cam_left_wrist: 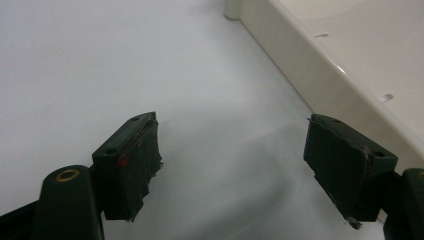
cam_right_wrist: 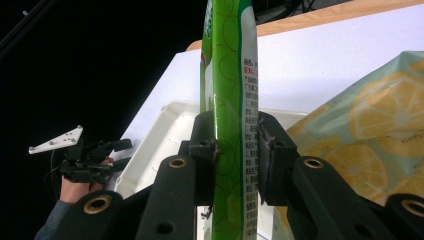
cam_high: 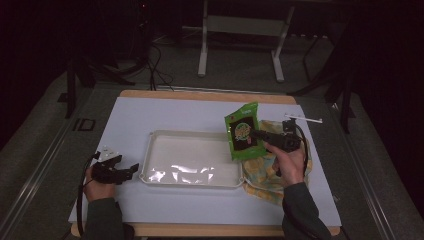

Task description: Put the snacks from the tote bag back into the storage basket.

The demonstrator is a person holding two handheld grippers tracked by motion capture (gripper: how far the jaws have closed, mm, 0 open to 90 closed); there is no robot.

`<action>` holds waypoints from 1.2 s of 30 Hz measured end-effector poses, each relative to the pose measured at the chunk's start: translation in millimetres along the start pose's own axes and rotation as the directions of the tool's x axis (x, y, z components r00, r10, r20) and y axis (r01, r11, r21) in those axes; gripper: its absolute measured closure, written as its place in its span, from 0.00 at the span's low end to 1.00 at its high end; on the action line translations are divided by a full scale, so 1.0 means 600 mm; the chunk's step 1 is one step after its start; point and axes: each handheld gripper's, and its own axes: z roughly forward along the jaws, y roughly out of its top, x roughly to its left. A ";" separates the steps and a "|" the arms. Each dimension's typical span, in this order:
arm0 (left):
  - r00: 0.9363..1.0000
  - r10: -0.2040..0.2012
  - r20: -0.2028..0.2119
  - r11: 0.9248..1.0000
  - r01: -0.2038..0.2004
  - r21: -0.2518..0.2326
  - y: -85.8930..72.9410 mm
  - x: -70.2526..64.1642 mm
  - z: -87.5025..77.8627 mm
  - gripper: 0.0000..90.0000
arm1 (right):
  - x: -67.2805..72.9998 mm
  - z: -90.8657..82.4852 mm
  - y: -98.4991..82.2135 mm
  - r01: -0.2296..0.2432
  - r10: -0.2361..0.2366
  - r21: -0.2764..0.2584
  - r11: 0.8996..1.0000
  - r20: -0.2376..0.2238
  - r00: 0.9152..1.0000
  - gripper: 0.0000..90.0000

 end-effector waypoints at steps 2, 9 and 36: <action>1.000 0.001 0.000 1.000 -0.001 0.001 0.000 0.000 0.000 0.25 | 0.002 0.004 -0.001 0.001 -0.001 0.001 1.000 -0.003 1.000 0.81; 1.000 -0.001 0.002 1.000 0.001 -0.001 0.000 0.000 0.000 0.25 | 0.005 0.016 -0.006 0.004 -0.004 0.011 1.000 -0.006 1.000 0.81; 1.000 -0.002 0.003 1.000 0.002 0.000 0.000 0.001 0.000 0.25 | 0.011 0.068 -0.049 0.019 -0.020 0.077 0.997 0.009 1.000 0.81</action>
